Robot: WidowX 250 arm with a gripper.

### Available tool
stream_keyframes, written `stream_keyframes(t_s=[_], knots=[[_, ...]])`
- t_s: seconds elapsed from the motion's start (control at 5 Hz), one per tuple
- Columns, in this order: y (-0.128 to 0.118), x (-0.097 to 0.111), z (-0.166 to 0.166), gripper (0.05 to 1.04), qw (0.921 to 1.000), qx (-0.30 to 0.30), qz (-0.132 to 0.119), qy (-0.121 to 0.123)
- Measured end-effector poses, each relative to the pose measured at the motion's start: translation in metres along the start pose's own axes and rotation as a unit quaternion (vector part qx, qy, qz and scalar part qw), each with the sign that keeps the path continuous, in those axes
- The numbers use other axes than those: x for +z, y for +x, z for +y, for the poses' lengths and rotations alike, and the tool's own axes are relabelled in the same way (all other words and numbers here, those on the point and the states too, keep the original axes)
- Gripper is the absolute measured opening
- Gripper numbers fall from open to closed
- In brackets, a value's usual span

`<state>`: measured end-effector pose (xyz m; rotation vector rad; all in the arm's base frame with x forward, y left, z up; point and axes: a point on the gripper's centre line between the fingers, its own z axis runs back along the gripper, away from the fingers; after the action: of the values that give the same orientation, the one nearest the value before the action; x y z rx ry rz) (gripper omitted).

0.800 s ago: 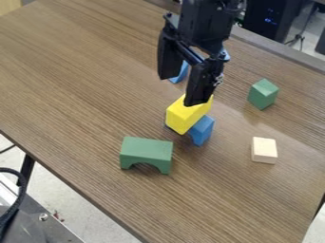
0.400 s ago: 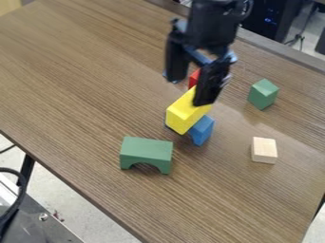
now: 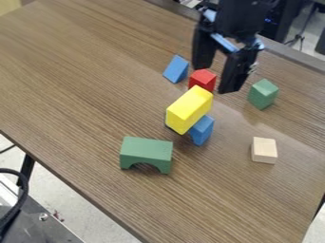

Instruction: Put the green cube on top of the yellow block

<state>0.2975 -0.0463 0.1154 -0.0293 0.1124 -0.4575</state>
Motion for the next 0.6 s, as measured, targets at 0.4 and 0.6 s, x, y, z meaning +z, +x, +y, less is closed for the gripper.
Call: stream_keyframes(t_s=[0.4, 0.6], knots=[[0.047, 0.013, -0.01, 1.0, 0.9995, -0.025, -0.014, -0.014], [0.067, 0.007, -0.011, 1.0, 0.9993, -0.016, -0.012, -0.031]])
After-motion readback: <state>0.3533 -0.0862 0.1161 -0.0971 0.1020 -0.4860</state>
